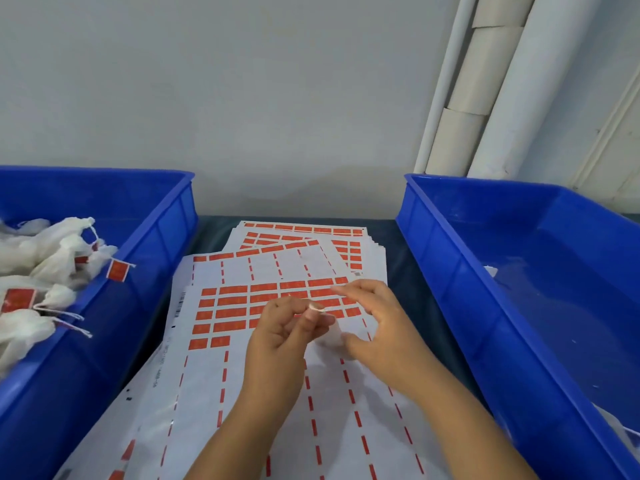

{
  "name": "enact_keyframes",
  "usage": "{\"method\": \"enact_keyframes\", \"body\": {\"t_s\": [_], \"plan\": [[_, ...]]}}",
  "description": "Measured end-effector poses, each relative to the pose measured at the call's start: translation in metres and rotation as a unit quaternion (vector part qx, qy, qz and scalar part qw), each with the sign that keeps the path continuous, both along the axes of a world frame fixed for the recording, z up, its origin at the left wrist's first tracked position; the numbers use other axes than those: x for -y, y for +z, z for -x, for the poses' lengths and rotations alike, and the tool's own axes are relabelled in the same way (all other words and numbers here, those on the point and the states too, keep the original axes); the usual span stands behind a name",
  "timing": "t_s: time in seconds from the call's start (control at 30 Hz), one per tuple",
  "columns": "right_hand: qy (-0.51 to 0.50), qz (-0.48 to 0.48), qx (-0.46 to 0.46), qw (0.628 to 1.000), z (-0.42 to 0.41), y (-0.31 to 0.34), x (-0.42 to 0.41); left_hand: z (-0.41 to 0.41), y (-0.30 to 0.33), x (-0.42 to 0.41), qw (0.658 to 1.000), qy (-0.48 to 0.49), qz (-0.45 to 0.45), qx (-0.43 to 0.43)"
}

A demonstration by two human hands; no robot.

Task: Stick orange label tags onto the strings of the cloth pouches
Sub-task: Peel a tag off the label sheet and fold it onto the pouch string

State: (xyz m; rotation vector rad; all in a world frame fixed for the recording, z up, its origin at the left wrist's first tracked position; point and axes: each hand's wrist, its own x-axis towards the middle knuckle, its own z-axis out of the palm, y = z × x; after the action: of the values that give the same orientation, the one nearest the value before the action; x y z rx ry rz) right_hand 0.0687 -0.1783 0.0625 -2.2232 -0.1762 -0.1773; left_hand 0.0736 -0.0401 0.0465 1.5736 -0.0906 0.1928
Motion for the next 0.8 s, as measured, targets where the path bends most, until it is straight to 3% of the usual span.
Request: {"method": "enact_keyframes", "body": {"t_s": [0.1, 0.3, 0.5, 0.57, 0.67, 0.8], "plan": [[0.029, -0.024, -0.004, 0.999, -0.004, -0.010, -0.005, 0.002, 0.000, -0.001, 0.999, 0.006, -0.028, 0.019], [0.037, -0.148, 0.042, 0.987, 0.001, -0.022, -0.012, 0.011, -0.003, 0.006, 0.976, 0.035, -0.186, 0.104], [0.033, -0.189, 0.072, 0.979, 0.002, -0.025, -0.009, 0.016, -0.002, 0.009, 0.972, 0.024, -0.184, 0.144], [0.019, -0.186, 0.085, 0.979, 0.003, -0.027, -0.007, 0.014, 0.001, 0.009, 0.981, 0.026, -0.149, 0.118], [-0.010, -0.152, 0.105, 0.983, 0.003, -0.029, -0.007, 0.009, 0.007, 0.004, 0.999, 0.031, 0.037, -0.016], [-0.008, -0.106, 0.118, 0.987, 0.002, -0.030, -0.007, 0.006, 0.013, -0.004, 0.971, -0.040, 0.208, -0.112]]}}
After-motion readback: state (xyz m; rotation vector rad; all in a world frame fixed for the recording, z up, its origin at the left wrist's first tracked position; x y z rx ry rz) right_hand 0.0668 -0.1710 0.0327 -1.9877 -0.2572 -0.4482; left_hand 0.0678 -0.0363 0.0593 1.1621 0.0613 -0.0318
